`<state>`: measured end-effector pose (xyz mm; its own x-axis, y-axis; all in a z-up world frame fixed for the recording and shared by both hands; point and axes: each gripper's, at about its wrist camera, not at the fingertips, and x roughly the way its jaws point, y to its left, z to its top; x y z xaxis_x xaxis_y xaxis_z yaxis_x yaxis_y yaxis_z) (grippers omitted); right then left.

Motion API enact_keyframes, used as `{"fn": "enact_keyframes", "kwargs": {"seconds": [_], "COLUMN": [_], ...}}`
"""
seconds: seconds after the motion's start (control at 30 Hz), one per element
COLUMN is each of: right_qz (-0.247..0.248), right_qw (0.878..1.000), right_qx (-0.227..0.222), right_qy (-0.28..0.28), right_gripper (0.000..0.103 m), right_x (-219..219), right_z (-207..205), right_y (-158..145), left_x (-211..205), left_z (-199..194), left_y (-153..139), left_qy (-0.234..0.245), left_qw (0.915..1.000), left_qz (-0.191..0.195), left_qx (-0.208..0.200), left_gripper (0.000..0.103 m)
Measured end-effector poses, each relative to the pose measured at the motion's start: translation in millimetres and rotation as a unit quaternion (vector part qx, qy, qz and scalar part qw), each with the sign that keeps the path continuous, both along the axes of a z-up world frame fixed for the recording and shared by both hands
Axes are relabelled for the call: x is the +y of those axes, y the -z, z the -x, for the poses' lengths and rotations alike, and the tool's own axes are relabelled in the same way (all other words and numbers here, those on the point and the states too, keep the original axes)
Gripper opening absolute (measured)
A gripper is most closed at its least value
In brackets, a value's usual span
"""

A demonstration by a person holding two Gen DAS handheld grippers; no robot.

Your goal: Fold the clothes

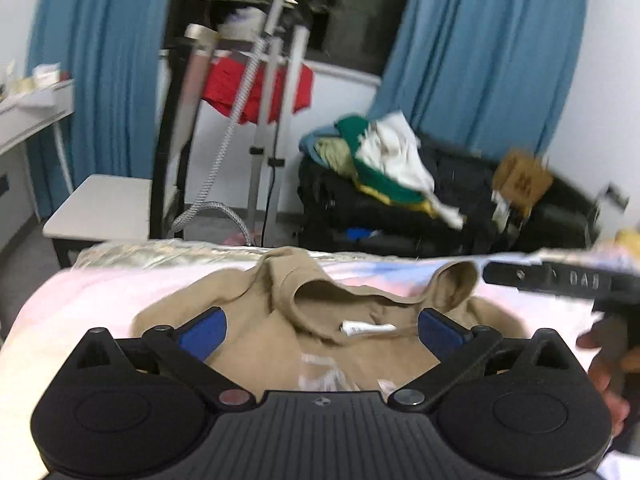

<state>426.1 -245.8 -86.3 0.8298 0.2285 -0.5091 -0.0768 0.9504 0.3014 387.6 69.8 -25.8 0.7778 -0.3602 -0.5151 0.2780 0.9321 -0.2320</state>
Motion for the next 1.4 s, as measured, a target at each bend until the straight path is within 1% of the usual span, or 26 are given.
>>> {"fn": "enact_keyframes", "kwargs": {"seconds": [0.03, 0.1, 0.17, 0.27, 0.3, 0.37, 0.47, 0.57, 0.6, 0.67, 0.7, 0.73, 0.77, 0.8, 0.87, 0.9, 0.97, 1.03, 1.13, 1.2, 1.23, 1.27, 1.3, 1.33, 1.4], "right_qz": [-0.003, -0.004, -0.021, -0.035, -0.04, -0.065, -0.109, -0.136, -0.141, -0.149, -0.154, -0.158, -0.162, -0.167, -0.175, -0.179, -0.188, -0.194, -0.203, -0.202, -0.199, -0.196, -0.195, -0.194, -0.197], "right_qw": [1.0, 0.999, 0.999, 0.998, 0.997, 0.995, 0.99, 0.985, 0.985, 0.984, 0.983, 0.982, 0.982, 0.981, 0.979, 0.978, 0.975, 0.974, 0.971, 0.971, 0.972, 0.972, 0.973, 0.973, 0.971], "right_qx": [-0.014, -0.031, -0.042, -0.052, -0.057, -0.061, -0.069, -0.077, -0.071, -0.059, -0.053, -0.046, -0.04, -0.034, -0.022, -0.016, -0.003, 0.005, 0.009, 0.007, 0.008, 0.012, 0.018, 0.024, 0.041], "right_qy": [0.006, 0.013, 0.023, 0.026, 0.03, 0.039, 0.052, 0.069, 0.073, 0.081, 0.084, 0.088, 0.092, 0.096, 0.103, 0.107, 0.115, 0.12, 0.124, 0.125, 0.125, 0.125, 0.125, 0.125, 0.128], "right_gripper": [0.082, 0.082, 0.082, 0.081, 0.081, 0.081, 0.081, 0.081, 0.079, 0.076, 0.067, 0.061, 0.048, 0.032, 0.021, 0.018, 0.015, 0.015, 0.015, 0.015, 0.015, 0.015, 0.015, 0.015, 0.015], "right_x": [-3, -9, -16, -18, -17, -18, -20, -21, -23, -27, -29, -30, -32, -34, -38, -39, -43, -45, -46, -48, -48, -48, -48, -48, -49], "right_z": [17, 50, 86, 139, 158, 191, 242, 283, 283, 282, 282, 282, 282, 281, 281, 281, 280, 276, 263, 255, 250, 245, 240, 235, 226], "right_y": [-2, -2, -3, -8, -10, -14, -16, -6, -1, 9, 14, 19, 24, 29, 40, 45, 55, 64, 73, 79, 82, 85, 90, 94, 103], "left_x": [13, 40, 65, 94, 104, 120, 137, 154, 160, 171, 175, 179, 182, 185, 189, 190, 191, 185, 172, 165, 162, 160, 159, 158, 154], "left_z": [17, 49, 79, 112, 122, 139, 151, 163, 164, 164, 161, 158, 155, 151, 138, 130, 109, 87, 58, 41, 34, 27, 20, 13, 0], "left_y": [-1, 0, 3, 9, 12, 17, 22, 28, 31, 41, 46, 51, 56, 60, 69, 73, 82, 92, 107, 113, 114, 114, 113, 112, 107], "left_qy": [-0.006, -0.021, -0.039, -0.077, -0.09, -0.112, -0.133, -0.154, -0.164, -0.19, -0.2, -0.209, -0.221, -0.233, -0.257, -0.265, -0.272, -0.266, -0.263, -0.266, -0.268, -0.269, -0.265, -0.258, -0.235], "left_qw": [0.9998, 0.9988, 0.9967, 0.9906, 0.9876, 0.9809, 0.9724, 0.9623, 0.9578, 0.9461, 0.9395, 0.9338, 0.9296, 0.9261, 0.9204, 0.9182, 0.9159, 0.9163, 0.9229, 0.9271, 0.928, 0.9286, 0.9297, 0.9314, 0.9383], "left_qz": [0.017, 0.045, 0.071, 0.109, 0.125, 0.153, 0.183, 0.214, 0.224, 0.249, 0.263, 0.274, 0.278, 0.279, 0.276, 0.274, 0.274, 0.276, 0.26, 0.247, 0.245, 0.244, 0.245, 0.248, 0.243], "left_qx": [-0.004, 0.0, 0.007, 0.027, 0.034, 0.045, 0.057, 0.068, 0.073, 0.084, 0.092, 0.097, 0.099, 0.098, 0.103, 0.106, 0.112, 0.114, 0.106, 0.094, 0.084, 0.076, 0.07, 0.065, 0.071], "left_gripper": [0.103, 0.103, 0.103, 0.103, 0.103, 0.103, 0.103, 0.101, 0.101, 0.099, 0.097, 0.095, 0.094, 0.093, 0.085, 0.083, 0.076, 0.074, 0.065, 0.061, 0.055, 0.039, 0.029, 0.014, 0.01]}}
